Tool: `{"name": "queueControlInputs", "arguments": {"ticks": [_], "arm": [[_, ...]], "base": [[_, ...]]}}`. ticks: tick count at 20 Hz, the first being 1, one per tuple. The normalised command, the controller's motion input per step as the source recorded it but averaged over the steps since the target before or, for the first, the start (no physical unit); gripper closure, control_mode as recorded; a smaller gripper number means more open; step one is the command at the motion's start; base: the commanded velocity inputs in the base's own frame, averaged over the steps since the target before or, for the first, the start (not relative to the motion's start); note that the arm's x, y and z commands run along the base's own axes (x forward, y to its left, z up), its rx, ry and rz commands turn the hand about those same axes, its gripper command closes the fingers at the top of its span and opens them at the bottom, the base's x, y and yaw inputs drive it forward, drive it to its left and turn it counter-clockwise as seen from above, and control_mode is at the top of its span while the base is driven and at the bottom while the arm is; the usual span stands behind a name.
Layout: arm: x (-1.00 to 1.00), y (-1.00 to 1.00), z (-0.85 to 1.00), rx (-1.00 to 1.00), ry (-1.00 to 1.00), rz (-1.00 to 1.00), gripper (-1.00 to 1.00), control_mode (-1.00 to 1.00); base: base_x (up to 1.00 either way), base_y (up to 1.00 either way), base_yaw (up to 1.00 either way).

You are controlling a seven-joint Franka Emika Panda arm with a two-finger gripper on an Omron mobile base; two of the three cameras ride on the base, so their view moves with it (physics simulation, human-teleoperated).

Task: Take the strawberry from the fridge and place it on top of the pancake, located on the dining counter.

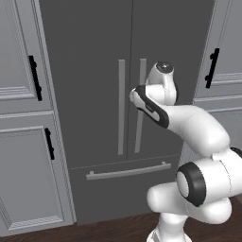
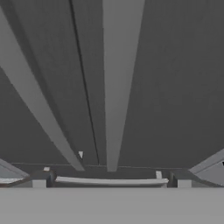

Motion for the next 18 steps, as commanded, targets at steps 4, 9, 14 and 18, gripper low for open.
{"name": "queueControlInputs", "arguments": {"ticks": [4, 9, 14, 18], "arm": [[0.27, -0.05, -0.06, 0.0, -0.01, -0.01, -1.0, -1.0], [0.21, 0.0, -0.18, 0.0, -0.04, 0.0, -1.0, -1.0], [0.36, 0.0, -0.16, 0.0, -0.01, 0.0, -1.0, -1.0], [0.32, 0.0, -0.07, 0.0, -0.02, 0.0, -1.0, -1.0]], "base": [[0.0, 0.0, 0.0], [0.0, 0.0, 0.0], [0.0, 0.0, 0.0], [0.0, 0.0, 0.0]]}}
